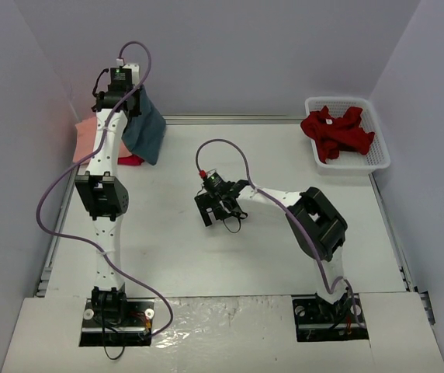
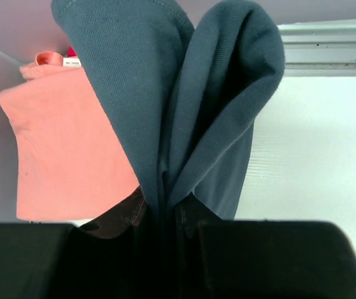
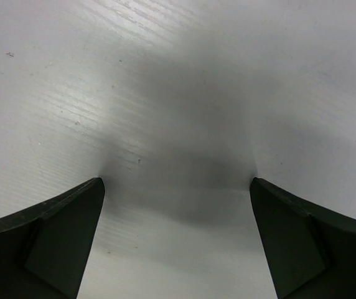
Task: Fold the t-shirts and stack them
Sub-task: Put the neatly folded tshirt into the corner of the board with the left arm
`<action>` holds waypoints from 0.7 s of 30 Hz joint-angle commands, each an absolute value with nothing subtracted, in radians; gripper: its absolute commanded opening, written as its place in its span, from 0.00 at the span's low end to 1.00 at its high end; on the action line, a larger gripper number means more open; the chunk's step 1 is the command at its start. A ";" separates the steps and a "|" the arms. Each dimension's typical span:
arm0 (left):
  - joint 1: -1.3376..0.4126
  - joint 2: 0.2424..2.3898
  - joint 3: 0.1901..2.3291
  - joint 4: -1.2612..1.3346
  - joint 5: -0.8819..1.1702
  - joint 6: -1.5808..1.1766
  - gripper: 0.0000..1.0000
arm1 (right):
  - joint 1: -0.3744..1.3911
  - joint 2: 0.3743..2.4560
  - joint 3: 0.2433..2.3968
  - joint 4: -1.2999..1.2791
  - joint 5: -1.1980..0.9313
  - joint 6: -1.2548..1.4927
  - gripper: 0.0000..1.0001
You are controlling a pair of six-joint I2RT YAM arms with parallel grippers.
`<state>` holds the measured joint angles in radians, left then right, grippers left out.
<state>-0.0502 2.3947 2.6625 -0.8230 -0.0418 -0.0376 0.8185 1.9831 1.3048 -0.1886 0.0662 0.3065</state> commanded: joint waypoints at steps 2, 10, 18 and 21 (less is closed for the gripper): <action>-0.049 2.318 2.741 -0.739 -0.043 -0.002 0.02 | 0.842 2.088 1.284 -0.265 0.063 0.307 1.00; -0.046 2.304 2.761 -0.727 -0.046 0.041 0.02 | 0.857 2.148 1.310 -0.256 0.035 0.311 1.00; -0.021 2.292 2.761 -0.715 -0.028 0.028 0.02 | 0.867 2.177 1.328 -0.256 0.026 0.313 1.00; -0.017 2.289 2.764 -0.715 -0.023 0.025 0.02 | 0.867 2.183 1.335 -0.256 0.022 0.311 1.00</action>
<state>-0.0326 2.3928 2.7026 -0.7856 -0.0231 0.0196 0.8528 2.0605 1.3926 -0.1295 0.0860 0.3004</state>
